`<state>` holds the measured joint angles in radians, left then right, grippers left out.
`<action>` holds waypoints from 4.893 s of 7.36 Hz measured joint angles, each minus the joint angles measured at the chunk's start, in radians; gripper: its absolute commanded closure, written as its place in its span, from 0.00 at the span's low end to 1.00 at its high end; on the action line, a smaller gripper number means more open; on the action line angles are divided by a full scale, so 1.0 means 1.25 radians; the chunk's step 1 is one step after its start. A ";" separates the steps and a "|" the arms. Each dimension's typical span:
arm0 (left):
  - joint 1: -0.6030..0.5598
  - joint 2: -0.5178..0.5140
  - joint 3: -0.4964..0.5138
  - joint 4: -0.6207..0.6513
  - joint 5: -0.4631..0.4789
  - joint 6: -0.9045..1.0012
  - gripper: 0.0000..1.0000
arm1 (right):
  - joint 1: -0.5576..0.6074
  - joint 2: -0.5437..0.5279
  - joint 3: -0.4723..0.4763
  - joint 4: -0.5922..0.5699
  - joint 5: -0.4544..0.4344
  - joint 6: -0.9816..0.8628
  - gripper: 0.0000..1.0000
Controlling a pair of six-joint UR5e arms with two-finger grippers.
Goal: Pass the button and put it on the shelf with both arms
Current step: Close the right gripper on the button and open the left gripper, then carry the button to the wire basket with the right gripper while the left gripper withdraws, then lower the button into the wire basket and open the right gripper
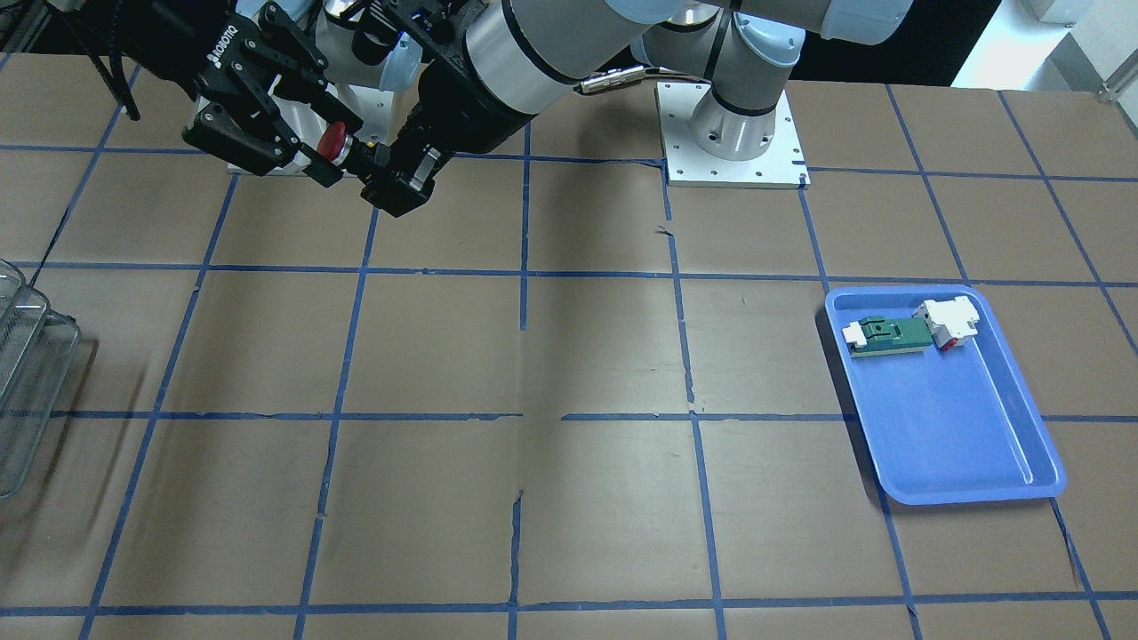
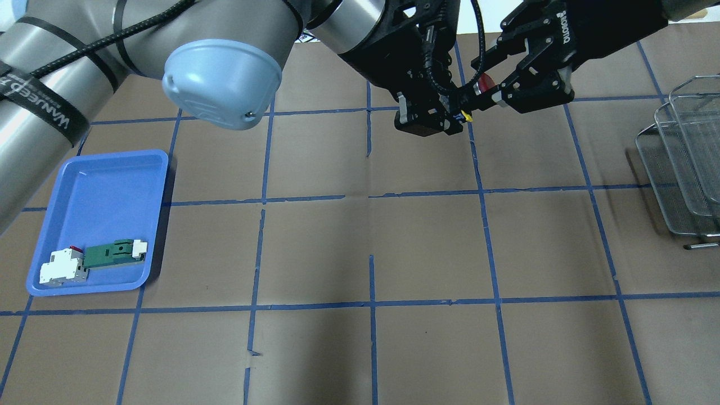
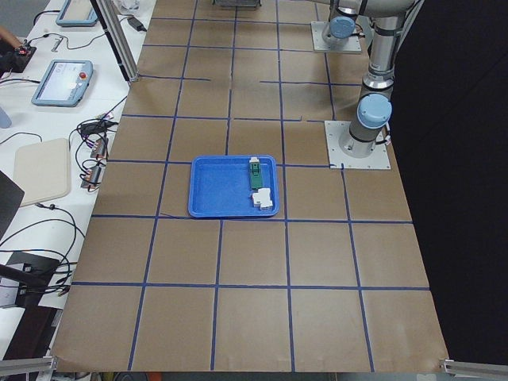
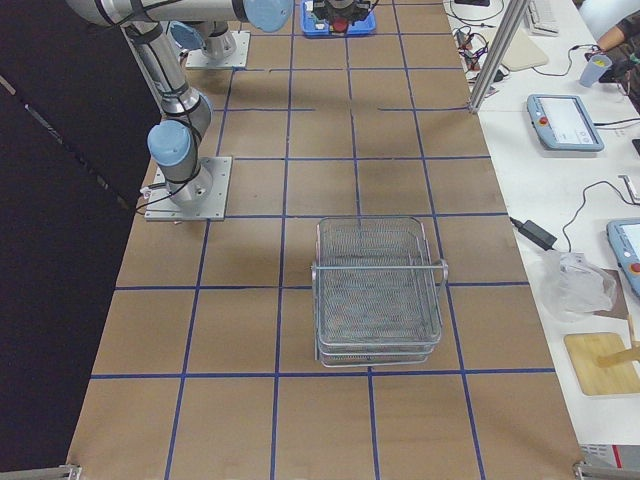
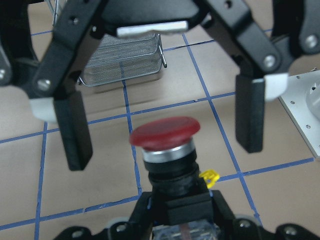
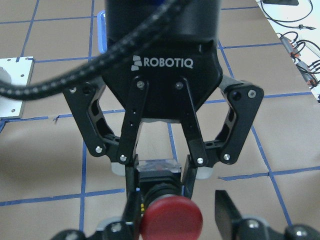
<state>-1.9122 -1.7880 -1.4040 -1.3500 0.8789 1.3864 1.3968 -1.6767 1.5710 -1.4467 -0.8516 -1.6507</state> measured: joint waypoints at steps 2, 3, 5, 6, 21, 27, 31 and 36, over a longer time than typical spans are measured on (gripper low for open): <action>0.000 0.002 -0.003 0.006 0.000 -0.003 0.48 | -0.001 0.001 0.000 0.001 -0.001 0.000 1.00; -0.001 0.000 -0.002 0.007 -0.007 -0.005 0.00 | -0.001 0.001 0.001 0.001 -0.001 0.000 1.00; -0.001 0.001 -0.002 0.014 -0.039 -0.008 0.00 | -0.001 0.001 0.001 0.001 -0.001 -0.001 1.00; 0.000 0.002 -0.002 0.018 -0.045 -0.013 0.00 | -0.001 0.000 0.000 0.001 -0.001 -0.001 1.00; 0.303 0.128 -0.079 -0.102 0.403 -0.577 0.00 | -0.385 0.243 -0.015 -0.384 -0.579 -0.441 0.75; 0.323 0.163 -0.084 -0.222 0.569 -0.786 0.00 | -0.402 0.303 -0.012 -0.463 -0.579 -0.432 0.28; 0.325 0.162 -0.082 -0.231 0.563 -0.989 0.00 | -0.385 0.194 -0.001 -0.330 -0.582 -0.291 0.18; 0.308 0.151 -0.080 -0.195 0.505 -1.099 0.00 | -0.122 -0.013 0.055 -0.073 -0.554 0.303 0.00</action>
<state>-1.5276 -1.5993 -1.5034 -1.5932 1.5106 0.0128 1.2441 -1.6934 1.6395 -1.5377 -1.5443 -1.2721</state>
